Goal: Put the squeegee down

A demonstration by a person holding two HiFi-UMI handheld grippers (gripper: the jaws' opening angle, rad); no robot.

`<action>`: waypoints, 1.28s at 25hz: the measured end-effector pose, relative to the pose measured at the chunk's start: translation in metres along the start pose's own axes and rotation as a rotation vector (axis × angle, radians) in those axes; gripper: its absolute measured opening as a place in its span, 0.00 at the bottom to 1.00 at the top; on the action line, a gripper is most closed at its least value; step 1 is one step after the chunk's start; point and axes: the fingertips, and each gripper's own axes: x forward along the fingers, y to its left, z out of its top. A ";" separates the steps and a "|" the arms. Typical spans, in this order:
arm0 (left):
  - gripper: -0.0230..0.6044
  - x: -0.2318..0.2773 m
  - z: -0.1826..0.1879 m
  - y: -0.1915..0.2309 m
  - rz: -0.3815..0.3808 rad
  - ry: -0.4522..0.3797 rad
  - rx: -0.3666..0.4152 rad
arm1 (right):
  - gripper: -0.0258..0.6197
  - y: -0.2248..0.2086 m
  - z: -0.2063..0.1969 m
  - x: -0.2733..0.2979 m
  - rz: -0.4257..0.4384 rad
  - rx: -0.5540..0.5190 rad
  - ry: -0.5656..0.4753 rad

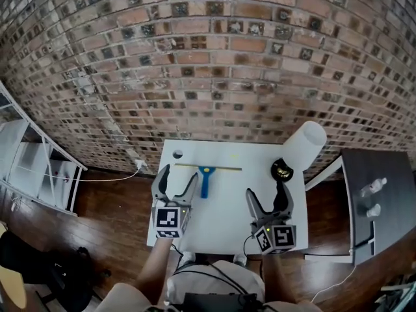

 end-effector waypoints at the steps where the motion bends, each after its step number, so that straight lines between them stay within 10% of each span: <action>1: 0.59 -0.009 0.007 0.001 0.017 -0.013 0.038 | 0.73 0.002 0.001 0.000 0.003 -0.004 -0.004; 32: 0.59 -0.050 0.011 0.004 0.088 -0.056 -0.038 | 0.72 0.012 0.002 0.000 -0.049 -0.145 0.017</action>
